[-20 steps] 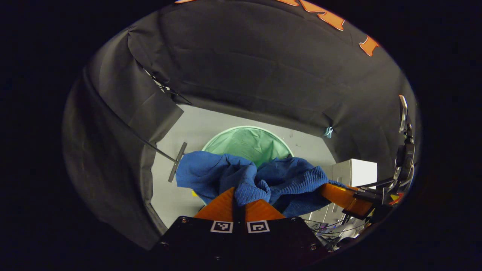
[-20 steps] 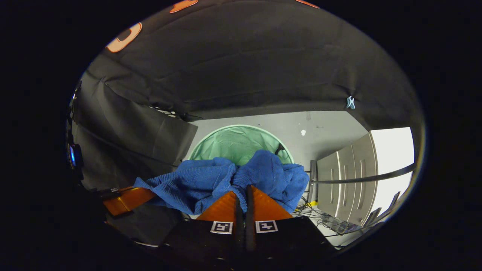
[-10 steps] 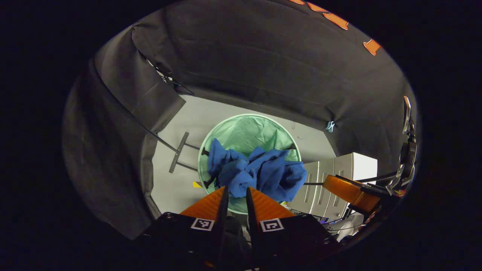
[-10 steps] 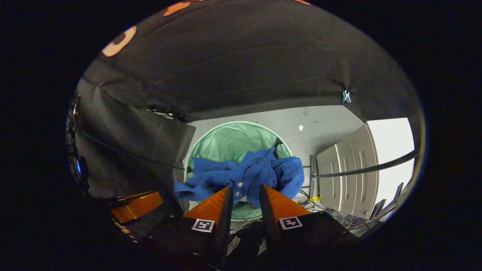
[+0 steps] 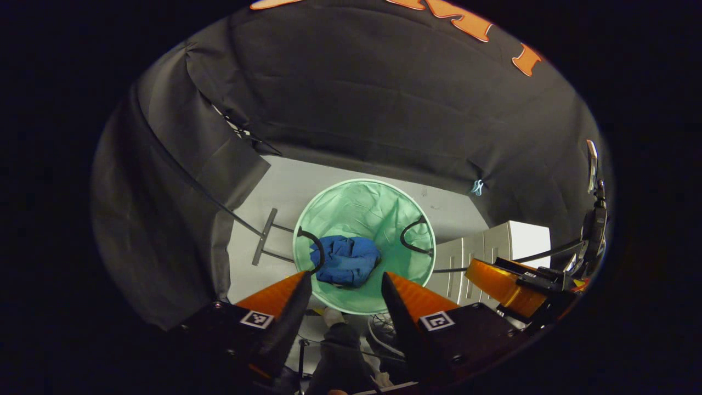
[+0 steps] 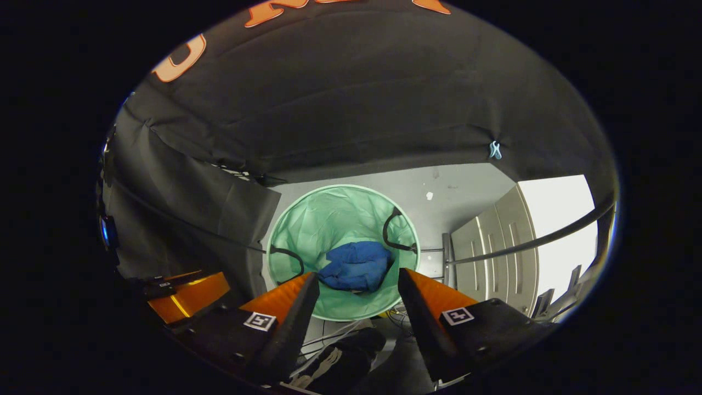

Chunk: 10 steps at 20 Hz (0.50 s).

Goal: Grasp the clothes on the hanger with both hands and then place them into the laundry hamper below.

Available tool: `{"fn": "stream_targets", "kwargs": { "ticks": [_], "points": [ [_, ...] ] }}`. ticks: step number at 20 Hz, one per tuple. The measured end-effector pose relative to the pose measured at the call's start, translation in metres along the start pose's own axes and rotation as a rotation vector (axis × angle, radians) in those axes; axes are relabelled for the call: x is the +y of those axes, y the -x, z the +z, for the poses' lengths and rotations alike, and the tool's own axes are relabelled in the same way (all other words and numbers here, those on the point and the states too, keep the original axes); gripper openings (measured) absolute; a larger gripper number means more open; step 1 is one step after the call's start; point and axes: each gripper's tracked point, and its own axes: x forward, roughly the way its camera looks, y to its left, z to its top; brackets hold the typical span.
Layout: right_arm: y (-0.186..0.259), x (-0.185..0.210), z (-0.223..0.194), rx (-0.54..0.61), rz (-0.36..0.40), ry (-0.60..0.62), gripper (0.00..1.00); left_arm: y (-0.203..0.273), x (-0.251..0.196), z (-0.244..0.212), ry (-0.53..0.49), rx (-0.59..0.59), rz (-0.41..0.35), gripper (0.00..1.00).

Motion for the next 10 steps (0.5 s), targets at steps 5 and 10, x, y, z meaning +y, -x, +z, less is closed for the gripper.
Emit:
{"fn": "stream_targets", "kwargs": {
  "ticks": [5,10],
  "points": [
    [0.029,-0.002,0.007,-0.056,-0.007,-0.002,0.99,0.018,-0.006,0.003,-0.020,-0.035,-0.010,0.90],
    [0.070,-0.008,0.023,-0.141,-0.018,0.012,0.99,0.052,-0.017,0.013,-0.008,-0.098,-0.024,0.92]
  ]
}}
